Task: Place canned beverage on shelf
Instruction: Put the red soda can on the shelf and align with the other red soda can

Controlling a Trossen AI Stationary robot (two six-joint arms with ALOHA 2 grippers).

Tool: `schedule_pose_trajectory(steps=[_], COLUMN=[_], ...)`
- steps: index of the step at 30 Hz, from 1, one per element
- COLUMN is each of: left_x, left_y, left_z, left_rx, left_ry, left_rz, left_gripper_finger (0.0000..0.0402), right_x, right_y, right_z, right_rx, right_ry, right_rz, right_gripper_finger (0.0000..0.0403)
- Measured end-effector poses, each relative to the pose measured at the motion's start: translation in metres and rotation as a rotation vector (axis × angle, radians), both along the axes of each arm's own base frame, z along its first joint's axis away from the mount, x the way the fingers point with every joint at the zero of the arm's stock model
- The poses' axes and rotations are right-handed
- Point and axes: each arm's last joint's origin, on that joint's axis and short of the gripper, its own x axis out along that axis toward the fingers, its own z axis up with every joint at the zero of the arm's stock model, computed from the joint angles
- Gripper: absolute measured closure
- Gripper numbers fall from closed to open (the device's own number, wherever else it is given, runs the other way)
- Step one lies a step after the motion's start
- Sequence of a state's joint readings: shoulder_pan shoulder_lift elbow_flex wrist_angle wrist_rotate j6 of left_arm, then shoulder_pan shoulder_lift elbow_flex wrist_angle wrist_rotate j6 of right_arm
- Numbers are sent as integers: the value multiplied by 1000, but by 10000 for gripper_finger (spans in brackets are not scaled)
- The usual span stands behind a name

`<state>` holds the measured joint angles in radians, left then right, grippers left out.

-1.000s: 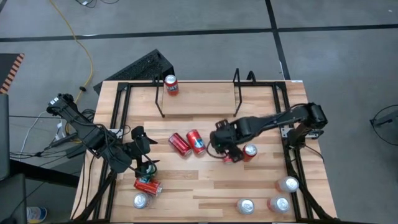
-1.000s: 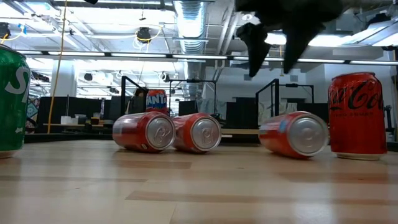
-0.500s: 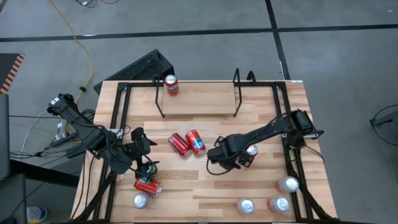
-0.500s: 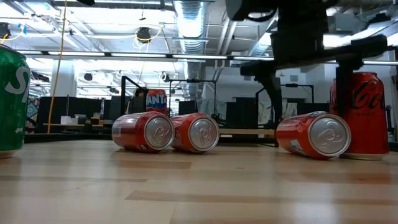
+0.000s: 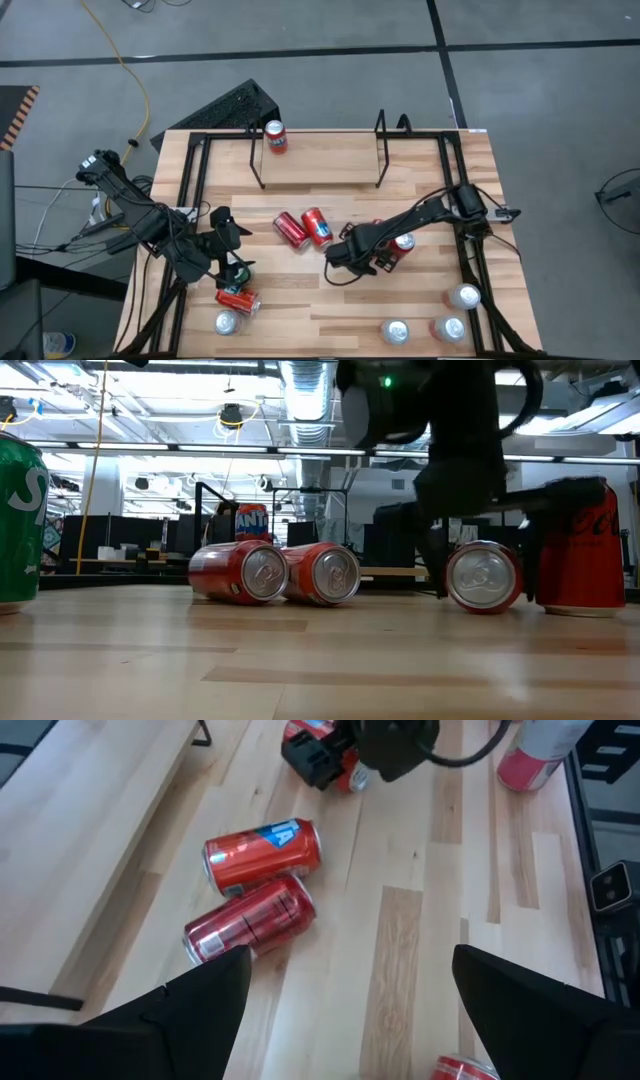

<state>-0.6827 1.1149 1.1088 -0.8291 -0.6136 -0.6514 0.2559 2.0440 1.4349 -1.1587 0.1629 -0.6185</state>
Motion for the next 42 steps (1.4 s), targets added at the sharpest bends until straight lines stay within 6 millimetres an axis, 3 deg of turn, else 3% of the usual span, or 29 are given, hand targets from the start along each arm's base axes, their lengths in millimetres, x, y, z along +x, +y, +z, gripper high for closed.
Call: schedule_pose_trajectory(steps=[5, 9, 17, 21, 26, 30, 36, 42], left_x=[0, 0, 0, 0, 0, -2, -5, 3], left_y=[0, 0, 1, 1, 1, -1, -19, -33], left_z=[0, 0, 0, 0, 3, 4, 17, 37], left_rx=[1, 2, 15, 17, 76, 132, 139, 110], left_ry=[2, 1, -10, -14, -72, -116, -252, -381], left_rz=[0, 1, 16, 20, 75, 105, 31, -228], left_gripper_finger=[70, 70, 70, 70, 70, 70, 70, 70], right_x=[1, 6, 20, 21, 27, 25, 25, 29], right_y=[0, 1, 6, -1, -3, 2, 11, 17], right_z=[-2, 10, 83, 126, 172, 198, 219, 223], right_rx=[-26, 2, 291, 417, 649, 864, 1079, 1106], right_ry=[-35, -152, -627, -865, -1158, -1265, -1364, -1435], right_rz=[-148, -284, -490, -544, -474, -332, -184, -92], right_gripper_finger=[127, 133, 133, 133, 133, 133, 128, 125])
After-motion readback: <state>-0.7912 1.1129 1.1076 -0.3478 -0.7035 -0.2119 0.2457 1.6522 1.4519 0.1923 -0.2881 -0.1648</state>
